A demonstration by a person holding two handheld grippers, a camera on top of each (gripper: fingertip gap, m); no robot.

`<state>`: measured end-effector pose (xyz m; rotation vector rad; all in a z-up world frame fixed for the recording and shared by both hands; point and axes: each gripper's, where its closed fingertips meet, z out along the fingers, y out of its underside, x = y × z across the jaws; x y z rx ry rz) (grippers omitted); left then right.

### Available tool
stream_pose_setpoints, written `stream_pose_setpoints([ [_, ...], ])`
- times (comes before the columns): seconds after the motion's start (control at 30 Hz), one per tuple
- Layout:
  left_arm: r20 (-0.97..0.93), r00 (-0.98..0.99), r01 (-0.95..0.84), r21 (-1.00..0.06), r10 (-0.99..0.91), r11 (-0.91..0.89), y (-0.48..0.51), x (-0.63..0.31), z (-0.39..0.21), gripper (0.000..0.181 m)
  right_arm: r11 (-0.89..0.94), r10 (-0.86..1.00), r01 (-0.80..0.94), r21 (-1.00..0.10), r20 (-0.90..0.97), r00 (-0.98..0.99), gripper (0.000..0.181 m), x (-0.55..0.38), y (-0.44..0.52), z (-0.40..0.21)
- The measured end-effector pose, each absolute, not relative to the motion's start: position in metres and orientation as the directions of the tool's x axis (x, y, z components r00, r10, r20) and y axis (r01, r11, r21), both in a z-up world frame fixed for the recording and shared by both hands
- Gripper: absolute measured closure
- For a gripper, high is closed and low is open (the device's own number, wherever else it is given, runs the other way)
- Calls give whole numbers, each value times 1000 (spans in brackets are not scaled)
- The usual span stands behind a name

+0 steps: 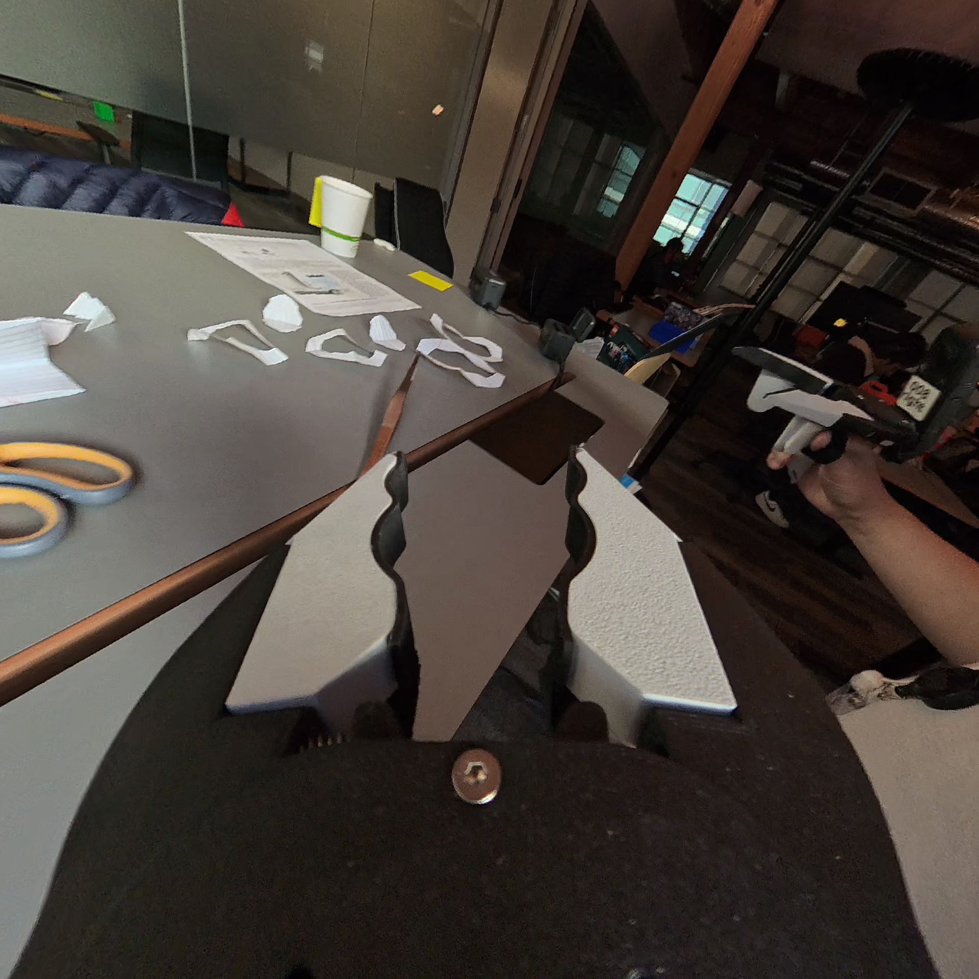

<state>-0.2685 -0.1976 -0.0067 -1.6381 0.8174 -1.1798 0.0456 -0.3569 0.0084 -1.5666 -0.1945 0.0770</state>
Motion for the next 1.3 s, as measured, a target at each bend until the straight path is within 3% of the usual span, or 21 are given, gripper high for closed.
stream_pose_setpoints([
  [0.27, 18, 623, -292, -922, -782, -254, -123, -376, -55, 126, -168, 380, 90, -982, 20, 925, 105, -69, -293, -65],
  [0.37, 17, 605, -298, -922, -796, -246, -97, -389, -60, 131, -148, 465, 39, -988, -35, 884, 110, -124, -251, -69],
  [0.5, -56, 570, -420, -877, -820, -232, -40, -396, -85, 133, -144, 552, 101, -984, 5, 834, 112, -187, -178, -71],
  [0.63, 49, 499, -434, -850, -865, -299, 0, -371, -102, 141, -116, 601, 112, -987, 20, 799, 114, -238, -126, -59],
  [0.77, 9, 486, -541, -782, -874, -309, 37, -362, -126, 145, -119, 623, 118, -986, 18, 782, 114, -269, -98, -59],
  [0.8, 40, 462, -563, -759, -886, -328, 39, -359, -133, 148, -125, 626, 123, -984, 18, 780, 114, -274, -93, -62],
  [0.87, 111, 391, -600, -722, -913, -345, 37, -355, -141, 181, -135, 629, 123, -983, 11, 777, 114, -277, -84, -65],
  [1.0, 170, 351, -506, -793, -921, -339, 35, -358, -111, 181, -142, 630, 114, -983, -1, 777, 117, -274, -64, -61],
  [1.13, 335, 197, -193, -908, -921, -371, 9, -356, -46, 181, -127, 695, -53, -990, -127, 707, 126, -287, -40, -38],
  [1.23, 441, 65, 32, -897, -895, -440, -2, -359, -8, 181, -348, 774, -291, -891, -448, 448, 129, -312, -25, -27],
  [1.3, 471, 43, 43, -882, -881, -469, -3, -359, -8, 181, -455, 786, -411, -790, -573, 232, 128, -325, -17, -10],
])
